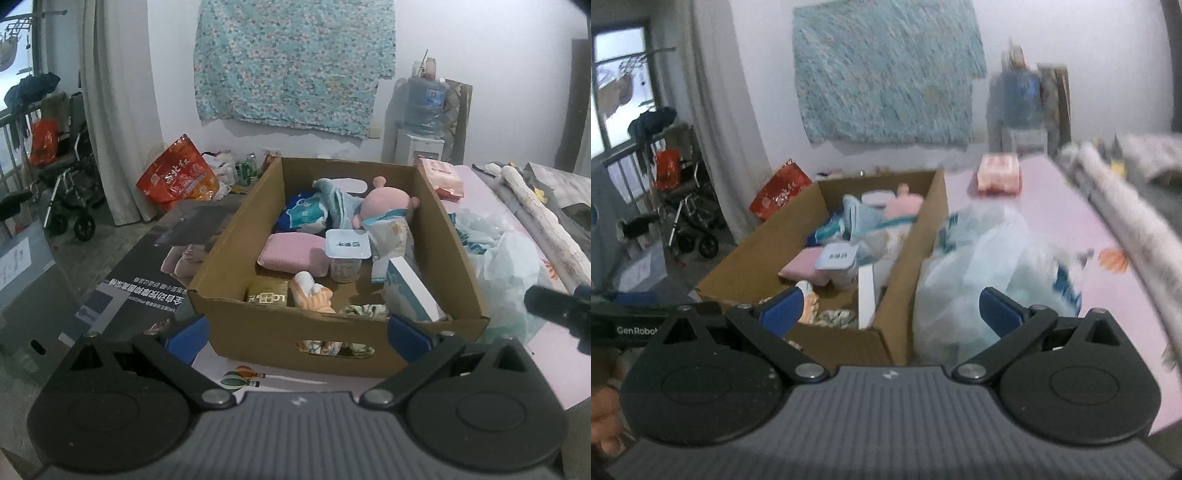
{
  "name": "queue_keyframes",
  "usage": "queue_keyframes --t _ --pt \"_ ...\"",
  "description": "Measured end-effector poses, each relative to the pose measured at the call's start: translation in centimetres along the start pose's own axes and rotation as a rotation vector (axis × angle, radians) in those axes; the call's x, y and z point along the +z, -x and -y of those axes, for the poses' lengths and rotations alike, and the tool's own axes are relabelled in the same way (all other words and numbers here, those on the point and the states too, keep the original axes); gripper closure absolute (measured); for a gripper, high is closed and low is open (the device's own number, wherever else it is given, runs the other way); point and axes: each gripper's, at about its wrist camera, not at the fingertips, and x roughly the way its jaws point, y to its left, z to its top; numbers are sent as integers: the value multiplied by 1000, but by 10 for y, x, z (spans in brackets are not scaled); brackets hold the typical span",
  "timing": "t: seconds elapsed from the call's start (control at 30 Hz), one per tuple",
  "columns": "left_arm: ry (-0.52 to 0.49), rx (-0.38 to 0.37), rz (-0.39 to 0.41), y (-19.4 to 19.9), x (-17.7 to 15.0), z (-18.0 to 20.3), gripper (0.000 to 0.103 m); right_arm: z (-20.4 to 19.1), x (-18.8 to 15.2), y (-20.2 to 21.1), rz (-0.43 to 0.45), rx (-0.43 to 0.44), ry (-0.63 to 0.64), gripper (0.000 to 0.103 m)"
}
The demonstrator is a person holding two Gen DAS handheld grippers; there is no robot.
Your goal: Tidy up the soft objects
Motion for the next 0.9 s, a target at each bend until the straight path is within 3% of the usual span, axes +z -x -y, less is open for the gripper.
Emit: queue_keyframes --t 0.37,0.7,0.9 --pt "-13 35 -78 -13 -1 -2 0 -14 -10 -29 -119 -49 1 1" --pt "-30 21 -76 -13 1 -1 0 -28 -10 -32 -106 -74 75 1" --pt "-12 22 -90 -16 -2 -8 0 -29 -11 -41 -144 -85 68 1"
